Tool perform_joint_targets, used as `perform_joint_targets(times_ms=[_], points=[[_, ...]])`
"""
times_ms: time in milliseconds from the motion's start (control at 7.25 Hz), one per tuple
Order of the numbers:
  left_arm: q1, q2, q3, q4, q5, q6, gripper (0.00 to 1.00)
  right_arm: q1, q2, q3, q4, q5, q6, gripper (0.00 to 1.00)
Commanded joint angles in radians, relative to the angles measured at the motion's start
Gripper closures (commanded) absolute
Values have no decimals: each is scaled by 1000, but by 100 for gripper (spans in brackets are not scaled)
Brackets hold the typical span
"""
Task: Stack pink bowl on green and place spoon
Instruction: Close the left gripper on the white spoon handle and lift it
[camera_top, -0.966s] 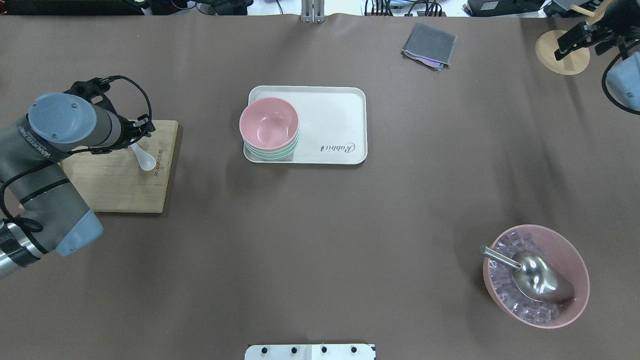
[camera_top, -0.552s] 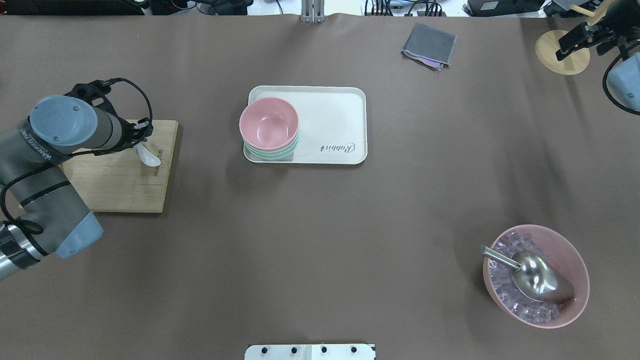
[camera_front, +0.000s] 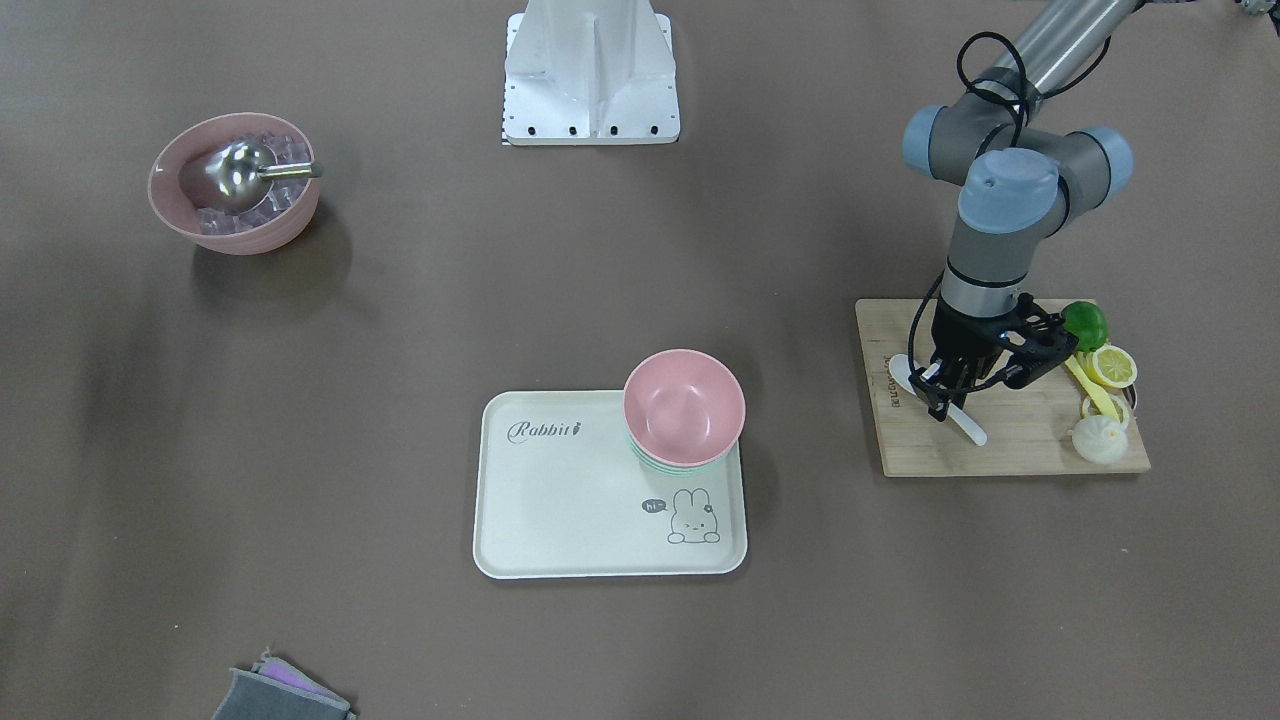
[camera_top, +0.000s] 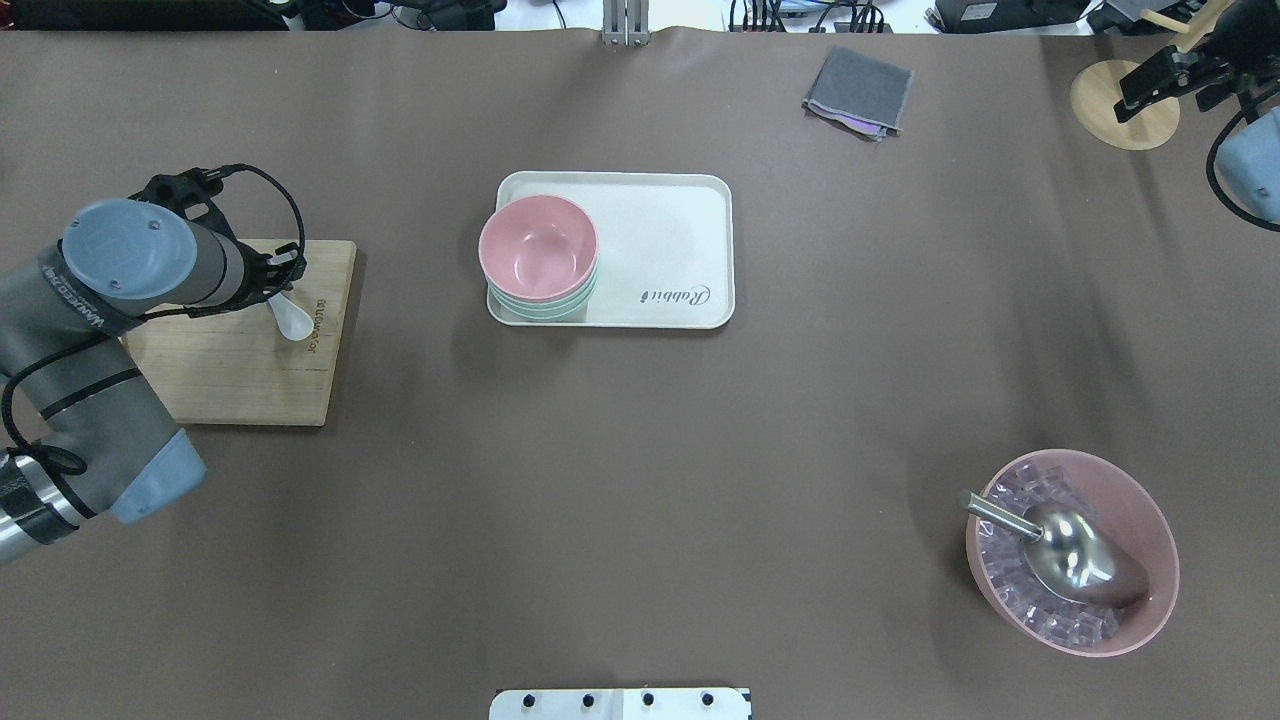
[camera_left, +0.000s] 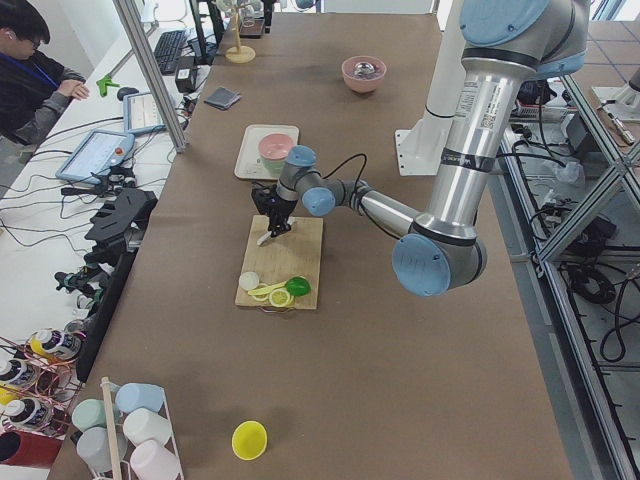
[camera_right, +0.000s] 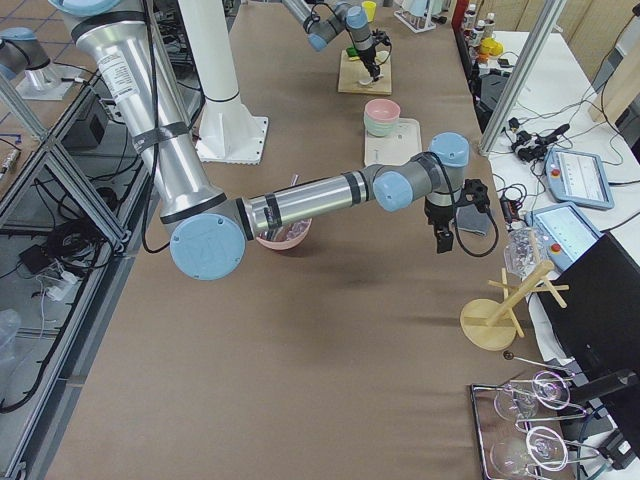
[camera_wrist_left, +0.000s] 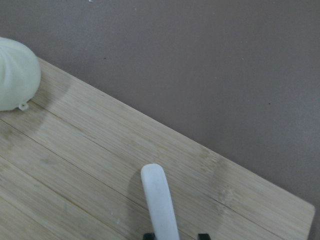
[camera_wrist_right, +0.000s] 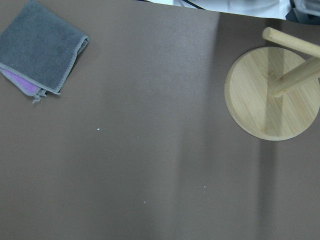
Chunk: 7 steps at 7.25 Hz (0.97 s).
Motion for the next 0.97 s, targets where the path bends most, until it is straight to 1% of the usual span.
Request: perform_joint_targets(times_ms=[0, 138, 276, 414, 690, 828], points=[[3, 0, 2, -3, 10, 1, 100, 0, -4, 0, 0, 0, 0, 0], [3, 0, -21, 0, 3, 3, 100, 0, -9, 0, 2, 0, 0, 0], [3, -9, -65, 9, -5, 4, 100, 0, -23, 0, 3, 3, -3, 0], [-4, -41, -97, 54, -34, 3, 100, 3, -53, 15, 3, 3, -24, 0], [-15, -223, -99, 241, -31, -32, 100, 3, -151, 17, 3, -2, -23, 0], [-14, -296, -90, 285, -27, -96, 100, 23, -194, 18, 3, -3, -24, 0]])
